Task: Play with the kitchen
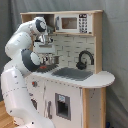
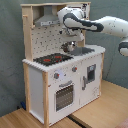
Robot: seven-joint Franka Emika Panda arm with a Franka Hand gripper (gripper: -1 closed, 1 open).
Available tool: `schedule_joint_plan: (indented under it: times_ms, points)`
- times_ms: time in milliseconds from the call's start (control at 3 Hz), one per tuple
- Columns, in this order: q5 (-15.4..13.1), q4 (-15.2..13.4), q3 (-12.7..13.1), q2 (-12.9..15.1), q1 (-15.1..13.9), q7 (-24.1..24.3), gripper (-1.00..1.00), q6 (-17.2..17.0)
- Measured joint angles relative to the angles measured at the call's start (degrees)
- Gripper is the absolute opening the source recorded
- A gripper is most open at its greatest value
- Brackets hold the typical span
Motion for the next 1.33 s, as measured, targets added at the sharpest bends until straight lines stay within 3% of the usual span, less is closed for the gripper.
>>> schedule_joint_plan:
  times_ms: [667,1333]
  points:
    - [-4.26,-8.22,0.00,4.79,4.78,0.92,-1.00,3.44]
    - [-7.83,-16.67,-0.01,9.44,8.93,1.99,-1.00,10.23]
